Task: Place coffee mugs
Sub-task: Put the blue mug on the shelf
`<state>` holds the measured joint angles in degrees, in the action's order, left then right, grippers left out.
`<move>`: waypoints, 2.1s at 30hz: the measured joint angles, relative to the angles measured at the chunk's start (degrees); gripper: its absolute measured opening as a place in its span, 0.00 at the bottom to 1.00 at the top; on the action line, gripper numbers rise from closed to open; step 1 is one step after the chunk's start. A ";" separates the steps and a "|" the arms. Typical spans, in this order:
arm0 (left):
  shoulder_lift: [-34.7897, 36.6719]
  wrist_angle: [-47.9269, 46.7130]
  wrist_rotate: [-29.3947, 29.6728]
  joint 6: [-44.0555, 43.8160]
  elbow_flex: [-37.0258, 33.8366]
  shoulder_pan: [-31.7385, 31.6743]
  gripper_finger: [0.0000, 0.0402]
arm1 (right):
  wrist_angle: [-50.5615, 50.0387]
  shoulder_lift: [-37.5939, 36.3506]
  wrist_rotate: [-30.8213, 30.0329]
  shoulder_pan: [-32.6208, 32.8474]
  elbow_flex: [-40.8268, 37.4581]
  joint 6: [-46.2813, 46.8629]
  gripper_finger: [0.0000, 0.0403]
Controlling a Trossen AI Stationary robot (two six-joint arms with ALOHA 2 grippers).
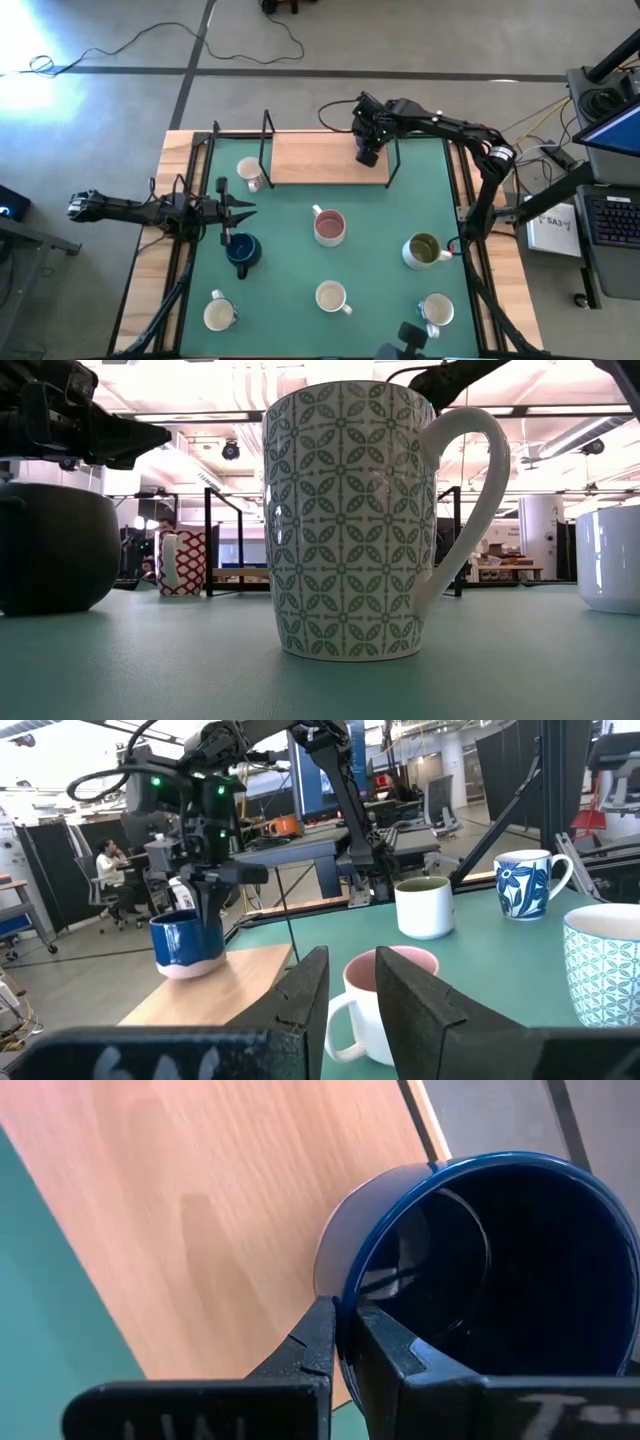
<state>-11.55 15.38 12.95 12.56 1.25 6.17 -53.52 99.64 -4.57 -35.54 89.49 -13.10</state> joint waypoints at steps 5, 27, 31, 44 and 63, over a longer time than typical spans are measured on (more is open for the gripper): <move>0.02 0.00 0.00 0.00 0.00 -0.02 0.17 | 0.55 1.31 -0.01 -0.14 0.13 -0.97 0.03; 0.01 0.00 0.00 0.01 -0.02 0.00 0.17 | -4.79 0.46 0.10 -0.40 1.99 -0.97 0.03; 0.02 0.00 -0.01 0.01 -0.01 -0.01 0.17 | -4.45 0.98 0.03 -0.40 2.01 -0.99 0.03; 0.00 0.00 -0.01 0.02 -0.02 -0.01 0.17 | -4.33 1.63 0.29 -0.36 2.23 -1.00 0.05; 0.02 0.00 -0.01 0.00 -0.01 0.00 0.17 | -10.67 -0.20 1.42 0.13 7.68 1.75 0.25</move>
<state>-11.53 15.38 12.93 12.56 1.24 6.17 -64.19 99.44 -3.15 -35.41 97.18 -11.34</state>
